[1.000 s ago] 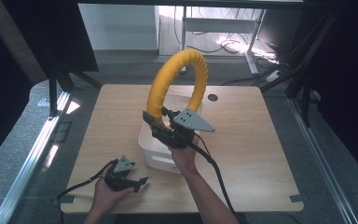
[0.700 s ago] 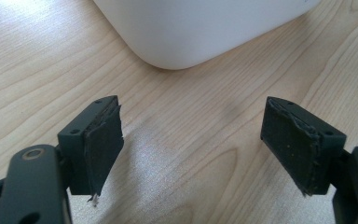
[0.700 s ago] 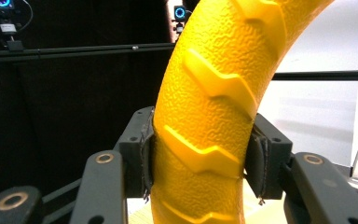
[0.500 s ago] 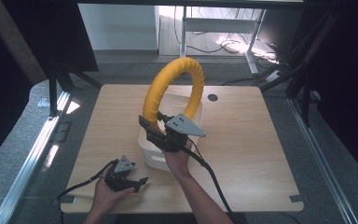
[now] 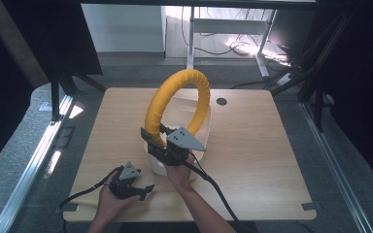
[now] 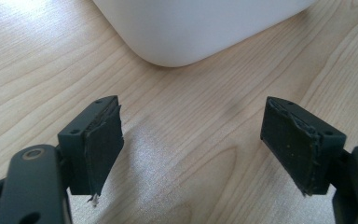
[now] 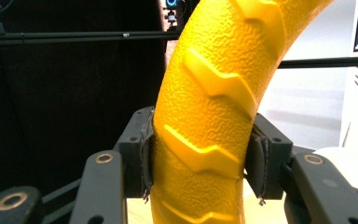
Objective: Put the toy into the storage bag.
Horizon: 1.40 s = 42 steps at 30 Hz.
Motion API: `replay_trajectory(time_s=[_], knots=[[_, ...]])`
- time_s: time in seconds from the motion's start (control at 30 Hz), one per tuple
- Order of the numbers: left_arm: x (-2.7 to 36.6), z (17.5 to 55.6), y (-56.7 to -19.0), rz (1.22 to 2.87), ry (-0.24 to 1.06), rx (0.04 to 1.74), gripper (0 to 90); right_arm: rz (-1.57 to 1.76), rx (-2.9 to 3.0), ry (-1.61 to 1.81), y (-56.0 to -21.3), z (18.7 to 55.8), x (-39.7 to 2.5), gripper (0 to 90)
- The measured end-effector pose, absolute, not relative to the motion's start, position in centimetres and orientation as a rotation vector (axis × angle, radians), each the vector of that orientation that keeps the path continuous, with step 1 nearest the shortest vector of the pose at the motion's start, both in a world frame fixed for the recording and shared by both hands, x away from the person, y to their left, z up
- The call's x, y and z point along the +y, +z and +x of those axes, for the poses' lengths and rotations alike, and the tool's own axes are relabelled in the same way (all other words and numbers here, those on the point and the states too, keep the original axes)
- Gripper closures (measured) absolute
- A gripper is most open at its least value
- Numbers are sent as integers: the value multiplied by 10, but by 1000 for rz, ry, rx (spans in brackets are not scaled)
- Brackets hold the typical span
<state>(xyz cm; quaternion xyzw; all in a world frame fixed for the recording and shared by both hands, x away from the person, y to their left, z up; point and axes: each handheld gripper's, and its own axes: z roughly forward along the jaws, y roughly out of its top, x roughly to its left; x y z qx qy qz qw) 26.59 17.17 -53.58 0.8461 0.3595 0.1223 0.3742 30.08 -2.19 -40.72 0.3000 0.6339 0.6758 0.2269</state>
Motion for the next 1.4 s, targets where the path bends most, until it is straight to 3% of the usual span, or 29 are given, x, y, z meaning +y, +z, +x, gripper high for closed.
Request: replay_trajectory(time_s=[0.5,0.6,0.7,0.87,1.4], knots=[[171,266,-536,2166,309,921,208,896,1811,1759,-410,294,-20,467],[171,266,-536,2166,306,920,208,919,1828,1740,-411,294,-21,429],[171,266,-537,2169,302,918,208,975,1842,1728,-410,297,-23,319],[171,267,-537,2173,300,922,208,1003,1854,1711,-405,295,-28,250],[174,264,-532,2163,332,921,208,1037,1874,1741,-398,286,-54,156]])
